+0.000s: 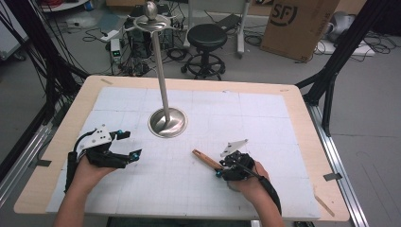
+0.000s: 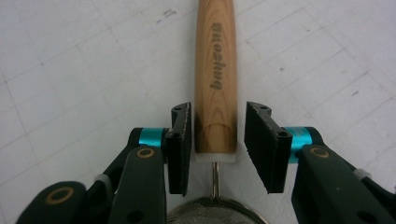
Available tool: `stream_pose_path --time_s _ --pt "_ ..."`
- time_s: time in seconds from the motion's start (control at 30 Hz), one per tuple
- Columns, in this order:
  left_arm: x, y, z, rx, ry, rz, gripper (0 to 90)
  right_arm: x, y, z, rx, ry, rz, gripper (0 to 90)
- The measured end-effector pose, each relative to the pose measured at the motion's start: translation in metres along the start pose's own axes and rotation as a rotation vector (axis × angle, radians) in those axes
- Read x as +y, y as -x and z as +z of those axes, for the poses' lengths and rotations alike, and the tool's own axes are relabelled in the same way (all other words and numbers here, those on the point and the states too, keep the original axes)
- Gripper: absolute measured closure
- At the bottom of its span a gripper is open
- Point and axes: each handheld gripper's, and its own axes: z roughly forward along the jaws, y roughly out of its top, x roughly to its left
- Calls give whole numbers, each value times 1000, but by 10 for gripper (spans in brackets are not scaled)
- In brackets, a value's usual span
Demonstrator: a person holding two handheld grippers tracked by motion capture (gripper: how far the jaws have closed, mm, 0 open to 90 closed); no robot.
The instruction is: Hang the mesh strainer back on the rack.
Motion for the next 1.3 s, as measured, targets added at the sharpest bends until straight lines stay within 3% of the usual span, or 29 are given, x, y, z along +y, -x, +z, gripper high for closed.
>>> stream_pose_path --time_s 0.2,0.67,0.87,1.0,1.3 --pt "0 0 -1 -2 5 -3 187 1 0 -1 13 -43 0 643" --pt "1 0 -1 -5 1 0 189 23 0 3 13 -234 -5 645" --pt "1 2 1 -5 -4 0 190 31 -2 6 0 -290 2 647" --pt "1 3 2 -7 -8 5 190 32 -3 7 -10 -300 4 677" --pt "0 2 2 -2 -12 1 190 24 -4 4 -4 -238 -25 687"
